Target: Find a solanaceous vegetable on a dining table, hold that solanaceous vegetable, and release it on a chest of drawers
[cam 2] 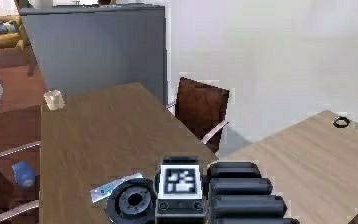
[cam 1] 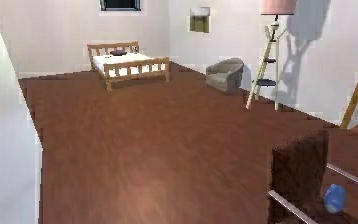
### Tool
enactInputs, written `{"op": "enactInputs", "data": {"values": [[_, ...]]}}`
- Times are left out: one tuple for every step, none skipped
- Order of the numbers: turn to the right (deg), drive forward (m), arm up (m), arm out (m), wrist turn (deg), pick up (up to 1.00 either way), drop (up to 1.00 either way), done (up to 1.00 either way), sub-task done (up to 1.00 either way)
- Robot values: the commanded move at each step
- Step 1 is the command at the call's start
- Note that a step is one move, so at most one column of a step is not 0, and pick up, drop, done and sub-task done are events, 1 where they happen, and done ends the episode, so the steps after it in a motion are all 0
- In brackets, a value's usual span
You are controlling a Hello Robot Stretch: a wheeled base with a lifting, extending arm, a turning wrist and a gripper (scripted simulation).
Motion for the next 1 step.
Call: {"op": "enactInputs", "data": {"values": [[-45.0,0.0,0.0,0.0,0.0,0.0,0.0,0.0,0.0]]}}
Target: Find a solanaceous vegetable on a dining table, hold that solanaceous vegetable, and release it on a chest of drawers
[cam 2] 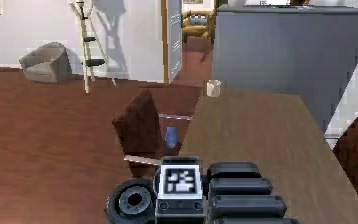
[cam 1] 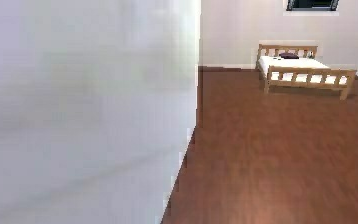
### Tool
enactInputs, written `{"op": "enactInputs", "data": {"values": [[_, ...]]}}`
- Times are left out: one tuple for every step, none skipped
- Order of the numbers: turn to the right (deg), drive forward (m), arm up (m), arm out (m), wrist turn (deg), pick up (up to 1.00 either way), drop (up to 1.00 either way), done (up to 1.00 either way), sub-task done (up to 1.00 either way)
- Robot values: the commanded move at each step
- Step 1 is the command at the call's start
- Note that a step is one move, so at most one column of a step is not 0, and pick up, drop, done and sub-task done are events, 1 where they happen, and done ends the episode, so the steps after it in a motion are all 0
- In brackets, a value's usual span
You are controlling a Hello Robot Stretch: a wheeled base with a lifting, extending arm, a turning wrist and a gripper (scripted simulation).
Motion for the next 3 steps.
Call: {"op": "enactInputs", "data": {"values": [[-45.0,0.0,0.0,0.0,0.0,0.0,0.0,0.0,0.0],[-45.0,0.0,0.0,0.0,0.0,0.0,0.0,0.0,0.0],[-18.0,0.0,0.0,0.0,0.0,0.0,0.0,0.0,0.0]]}}
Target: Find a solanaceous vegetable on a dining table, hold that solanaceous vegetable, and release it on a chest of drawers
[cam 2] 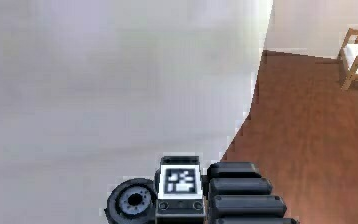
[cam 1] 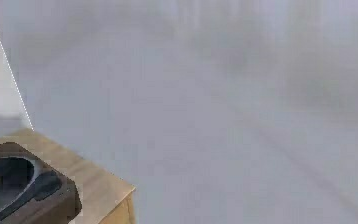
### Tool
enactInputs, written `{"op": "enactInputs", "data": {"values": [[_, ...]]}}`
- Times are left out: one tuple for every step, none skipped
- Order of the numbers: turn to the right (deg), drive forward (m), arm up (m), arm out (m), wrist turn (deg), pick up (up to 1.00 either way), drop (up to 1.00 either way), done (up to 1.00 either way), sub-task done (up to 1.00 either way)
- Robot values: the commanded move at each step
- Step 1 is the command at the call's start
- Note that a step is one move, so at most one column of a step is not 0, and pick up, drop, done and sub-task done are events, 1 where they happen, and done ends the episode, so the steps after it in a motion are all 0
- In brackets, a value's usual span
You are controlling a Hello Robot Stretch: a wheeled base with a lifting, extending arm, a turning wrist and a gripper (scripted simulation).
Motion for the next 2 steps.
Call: {"op": "enactInputs", "data": {"values": [[0.0,0.15,0.0,0.0,0.0,0.0,0.0,0.0,0.0],[-3.0,0.0,0.0,0.0,0.0,0.0,0.0,0.0,0.0]]}}
